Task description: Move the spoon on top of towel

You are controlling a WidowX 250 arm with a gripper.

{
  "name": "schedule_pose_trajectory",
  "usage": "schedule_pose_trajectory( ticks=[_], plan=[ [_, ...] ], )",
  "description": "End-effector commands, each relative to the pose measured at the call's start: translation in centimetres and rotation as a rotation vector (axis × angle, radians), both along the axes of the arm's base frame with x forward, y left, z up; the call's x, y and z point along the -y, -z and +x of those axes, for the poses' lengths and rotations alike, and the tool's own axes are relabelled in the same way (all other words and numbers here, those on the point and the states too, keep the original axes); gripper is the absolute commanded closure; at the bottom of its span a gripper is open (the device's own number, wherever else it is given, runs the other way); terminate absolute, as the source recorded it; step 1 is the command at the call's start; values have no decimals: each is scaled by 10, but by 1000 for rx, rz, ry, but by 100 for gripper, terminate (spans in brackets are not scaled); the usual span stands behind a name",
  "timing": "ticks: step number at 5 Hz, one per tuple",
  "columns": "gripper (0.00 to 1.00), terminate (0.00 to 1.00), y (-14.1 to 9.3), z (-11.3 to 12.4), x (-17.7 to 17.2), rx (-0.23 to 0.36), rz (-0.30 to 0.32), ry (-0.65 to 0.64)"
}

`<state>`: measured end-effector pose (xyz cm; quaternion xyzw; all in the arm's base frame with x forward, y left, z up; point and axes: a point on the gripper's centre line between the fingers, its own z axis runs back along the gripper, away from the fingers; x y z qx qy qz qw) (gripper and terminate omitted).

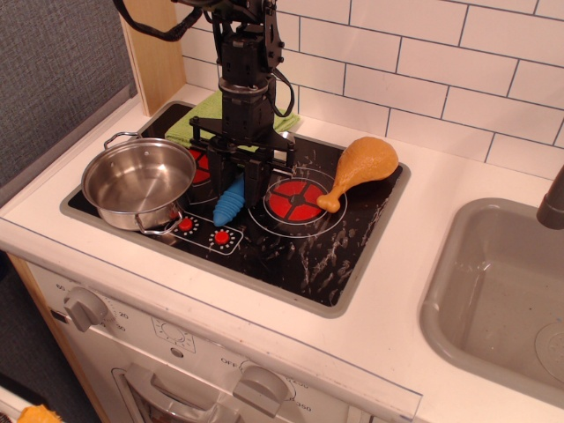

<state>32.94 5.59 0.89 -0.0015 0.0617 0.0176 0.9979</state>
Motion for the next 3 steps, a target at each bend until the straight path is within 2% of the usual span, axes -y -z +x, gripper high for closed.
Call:
schedule_pose_trajectory(
  ticks=[1, 2, 3],
  plan=[
    [100, 0, -70, -6, 8, 204, -26, 85],
    [100, 0, -90, -6, -20, 248, -24, 33],
    [100, 0, -93, 15, -45, 248, -7, -22]
  ],
)
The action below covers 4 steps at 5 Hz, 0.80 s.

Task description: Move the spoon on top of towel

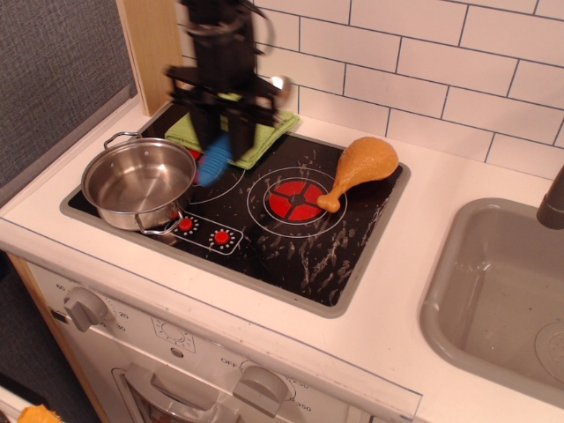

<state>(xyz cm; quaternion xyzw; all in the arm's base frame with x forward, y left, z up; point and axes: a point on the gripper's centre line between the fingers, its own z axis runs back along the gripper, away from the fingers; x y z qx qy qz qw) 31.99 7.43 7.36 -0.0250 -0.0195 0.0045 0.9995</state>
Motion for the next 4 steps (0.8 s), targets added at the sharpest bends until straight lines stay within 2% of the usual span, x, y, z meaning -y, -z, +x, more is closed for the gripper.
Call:
schedule_pose_trajectory(
  ticks=[1, 2, 3, 4],
  plan=[
    [100, 0, -18, 49, -39, 73, 56, -83],
    [100, 0, -4, 70, -39, 60, 87, -88],
    [100, 0, 9, 79, -38, 39, 123, -82],
    [100, 0, 24, 78, -43, 3, 146, -82]
  ],
)
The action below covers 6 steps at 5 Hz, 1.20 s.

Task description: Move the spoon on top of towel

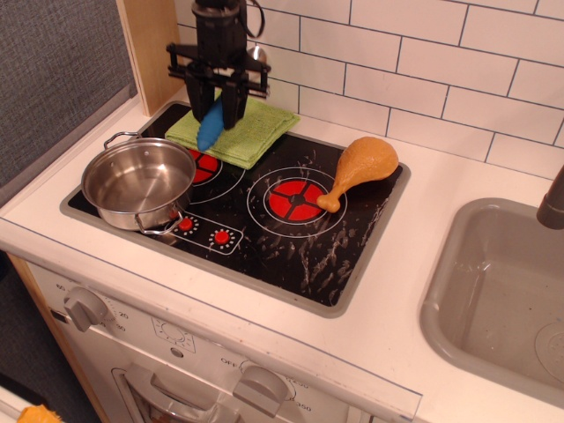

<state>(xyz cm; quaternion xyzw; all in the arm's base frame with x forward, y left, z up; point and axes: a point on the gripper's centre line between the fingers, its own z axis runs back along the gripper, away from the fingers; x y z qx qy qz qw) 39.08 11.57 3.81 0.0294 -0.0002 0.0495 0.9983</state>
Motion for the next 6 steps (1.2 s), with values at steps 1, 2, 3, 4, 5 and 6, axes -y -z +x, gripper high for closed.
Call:
schedule_pose_trajectory(
  ticks=[1, 2, 3, 4, 5, 6],
  plan=[
    [0, 0, -12, 5, -5, 34, 48, 15],
    [0, 0, -29, 0, -6, 68, 38, 19],
    [0, 0, -48, -8, -4, 104, 18, 16],
    [0, 0, -60, -20, 15, 125, 4, 44],
    [0, 0, -61, -30, 43, 117, 4, 110],
    [0, 0, -61, -30, 43, 117, 4, 110]
  ],
)
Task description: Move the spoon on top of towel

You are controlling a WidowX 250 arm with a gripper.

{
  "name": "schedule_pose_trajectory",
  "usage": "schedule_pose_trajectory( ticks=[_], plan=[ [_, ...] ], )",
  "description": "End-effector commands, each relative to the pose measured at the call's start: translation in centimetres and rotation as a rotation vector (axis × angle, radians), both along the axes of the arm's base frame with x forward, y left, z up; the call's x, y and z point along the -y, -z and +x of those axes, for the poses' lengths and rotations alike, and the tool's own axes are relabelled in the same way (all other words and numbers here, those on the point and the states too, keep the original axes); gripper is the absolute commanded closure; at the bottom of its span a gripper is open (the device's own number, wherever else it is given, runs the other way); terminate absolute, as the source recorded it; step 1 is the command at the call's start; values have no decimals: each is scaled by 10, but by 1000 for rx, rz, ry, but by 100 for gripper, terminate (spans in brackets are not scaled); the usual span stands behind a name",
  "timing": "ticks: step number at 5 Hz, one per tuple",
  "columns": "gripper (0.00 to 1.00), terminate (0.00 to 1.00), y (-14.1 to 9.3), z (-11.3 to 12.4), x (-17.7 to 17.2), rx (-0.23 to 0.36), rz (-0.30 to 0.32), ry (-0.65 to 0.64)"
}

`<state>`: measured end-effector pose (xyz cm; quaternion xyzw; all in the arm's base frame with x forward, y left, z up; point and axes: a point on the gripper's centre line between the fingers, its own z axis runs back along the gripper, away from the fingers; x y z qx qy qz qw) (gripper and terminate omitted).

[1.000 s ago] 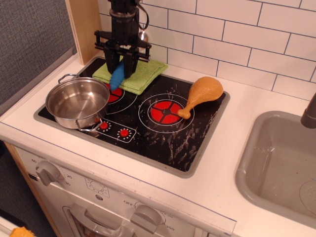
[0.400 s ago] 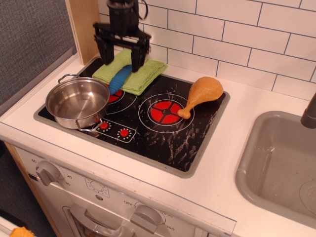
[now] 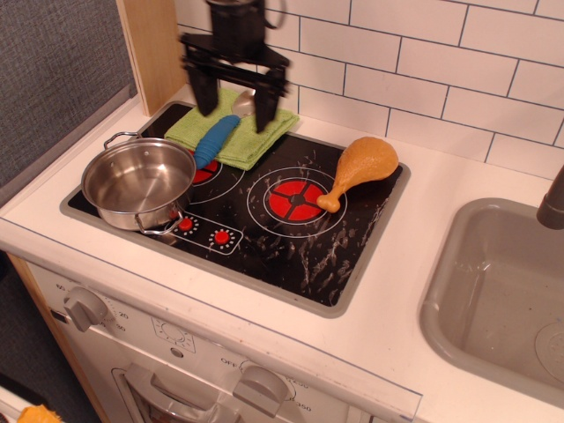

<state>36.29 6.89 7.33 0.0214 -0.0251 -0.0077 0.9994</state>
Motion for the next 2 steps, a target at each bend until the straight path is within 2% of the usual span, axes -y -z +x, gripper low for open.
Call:
schedule_pose_trajectory(
  ticks=[1, 2],
  plan=[
    [0, 0, -25, -2, -4, 71, 13, -6],
    [0, 100, -25, -2, -4, 71, 13, -6]
  ],
)
